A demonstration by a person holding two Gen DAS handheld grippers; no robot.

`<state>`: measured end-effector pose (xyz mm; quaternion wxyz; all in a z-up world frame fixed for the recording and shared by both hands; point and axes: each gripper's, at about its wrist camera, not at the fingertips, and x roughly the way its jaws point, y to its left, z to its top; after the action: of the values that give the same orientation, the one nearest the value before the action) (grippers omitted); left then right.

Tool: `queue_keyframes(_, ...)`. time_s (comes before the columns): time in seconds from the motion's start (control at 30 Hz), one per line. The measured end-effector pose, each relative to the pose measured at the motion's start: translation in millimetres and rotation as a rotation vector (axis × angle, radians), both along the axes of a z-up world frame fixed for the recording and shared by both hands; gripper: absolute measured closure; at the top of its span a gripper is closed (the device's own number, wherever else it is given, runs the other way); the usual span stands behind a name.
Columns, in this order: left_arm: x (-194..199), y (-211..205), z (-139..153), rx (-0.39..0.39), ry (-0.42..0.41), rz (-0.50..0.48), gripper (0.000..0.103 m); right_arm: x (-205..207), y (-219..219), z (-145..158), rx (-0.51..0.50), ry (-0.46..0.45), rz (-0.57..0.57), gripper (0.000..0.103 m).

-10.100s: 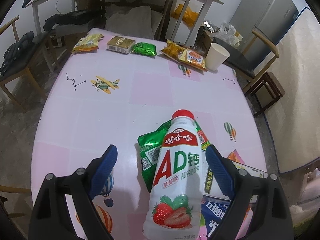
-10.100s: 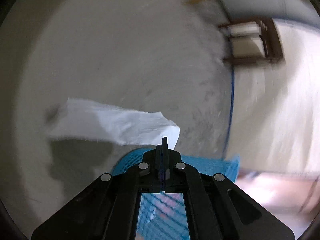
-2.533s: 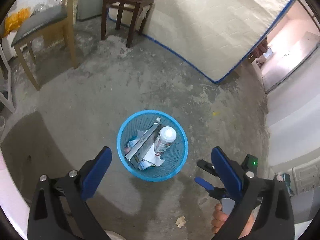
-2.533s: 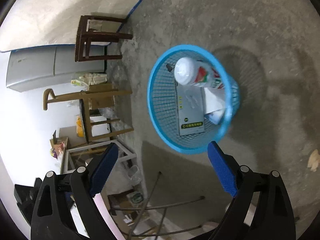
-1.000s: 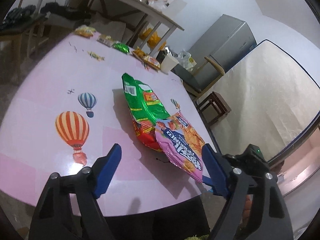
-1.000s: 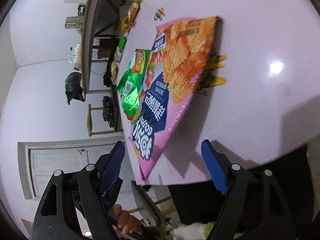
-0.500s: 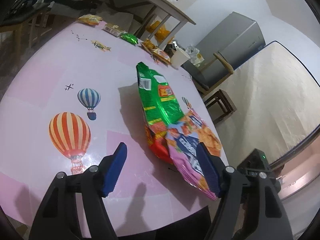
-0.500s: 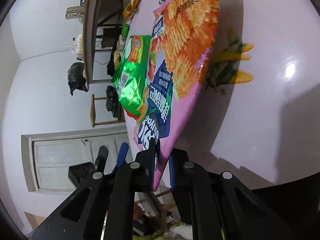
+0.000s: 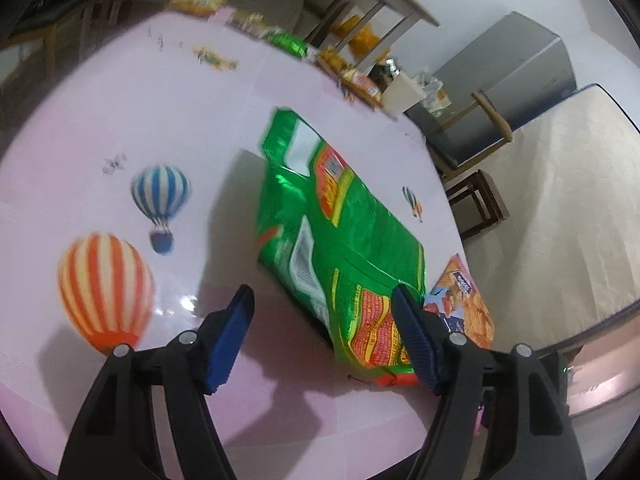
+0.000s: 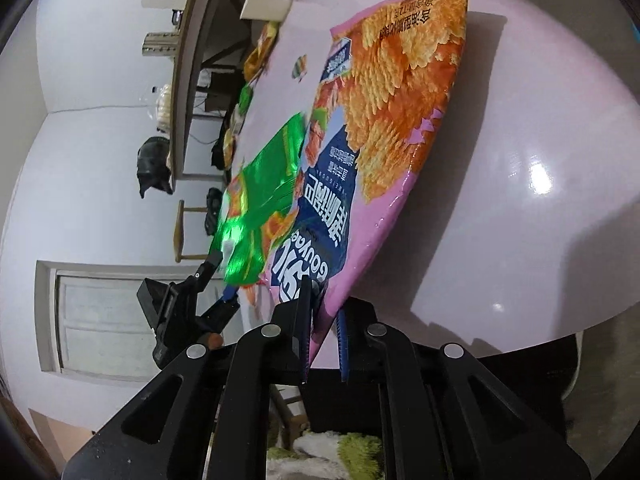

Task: Collect trash
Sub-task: 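Grasp the pink chip bag with the right tool while the left tool grasps the green bag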

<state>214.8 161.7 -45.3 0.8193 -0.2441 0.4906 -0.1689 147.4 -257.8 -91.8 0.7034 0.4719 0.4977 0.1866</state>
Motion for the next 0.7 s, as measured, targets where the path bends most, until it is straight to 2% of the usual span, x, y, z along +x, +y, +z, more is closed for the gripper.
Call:
queue_keyframes(0.07,-1,-6,-4,-0.014,0.018,0.005,0.035,-1,-1,-2,0.003,-0.001,-0.004,0.093)
queue_keyframes(0.17,-4,-13,-10,-0.035,0.029,0.035,0.042,-1,0,-4,0.004,-0.001,0.002,0.093)
queue_keyframes(0.27,-5,-19,-16,-0.034,0.034,0.075,0.055,-1,-3,-8,0.018,0.006,0.002,0.093)
queue_keyframes(0.43,-3,-20,-22,-0.057,0.037,0.117,0.083,-3,-11,-9,0.039,0.003,-0.002,0.094)
queue_keyframes(0.53,-4,-22,-19,-0.047,0.017,0.116,0.093,-4,-15,-10,0.062,-0.003,-0.012,0.093)
queue_keyframes(0.7,-9,-27,-7,0.013,-0.043,0.095,0.097,-9,-26,-17,0.124,-0.003,-0.047,0.093)
